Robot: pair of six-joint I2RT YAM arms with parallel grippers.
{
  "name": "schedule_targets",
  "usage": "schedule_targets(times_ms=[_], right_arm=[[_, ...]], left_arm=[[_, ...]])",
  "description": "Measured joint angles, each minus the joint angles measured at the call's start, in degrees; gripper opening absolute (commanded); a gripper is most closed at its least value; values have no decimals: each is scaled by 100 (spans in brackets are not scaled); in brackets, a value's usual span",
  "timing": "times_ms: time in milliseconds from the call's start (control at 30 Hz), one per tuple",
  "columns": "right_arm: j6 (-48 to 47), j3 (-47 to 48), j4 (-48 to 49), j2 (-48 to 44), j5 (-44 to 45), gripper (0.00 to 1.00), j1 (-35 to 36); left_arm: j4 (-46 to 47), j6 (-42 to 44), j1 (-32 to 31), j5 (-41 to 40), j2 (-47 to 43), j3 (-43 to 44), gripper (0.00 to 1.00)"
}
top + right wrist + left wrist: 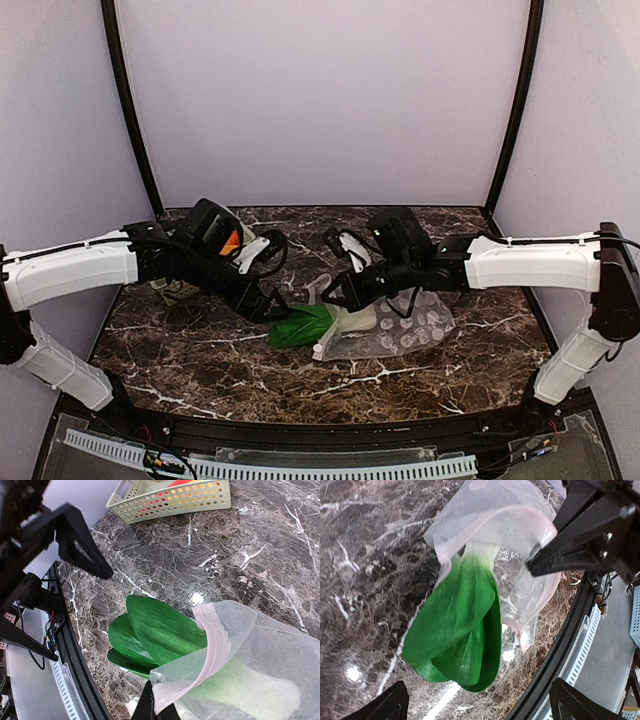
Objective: Place the food in the zip-top bag and seal the zipper
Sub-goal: Place the fake vegetable in the zipper food storage bag, then adjust the fake vegetable in the zipper food storage bag.
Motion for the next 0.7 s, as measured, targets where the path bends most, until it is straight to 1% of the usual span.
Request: schedule_targets(times_ms=[133,267,400,567,700], right_arm=[[74,-11,166,0,-129,0,-7],[131,-44,319,0,-317,0,-7],[186,-66,404,0,-433,0,-7],[234,-120,520,0,-535,0,-7],[293,-190,636,-4,-599,0,-7]], left_arm=[[785,-575,-2,243,-378,-1095,99],[1482,-1110,-2,376,-520,-1875,99],[2063,-1547,-2,450,-599,-2190,99],[2330,-1814,-2,317,-599,-2262,99],[2592,-2048,-2,319,-599,-2509,99]])
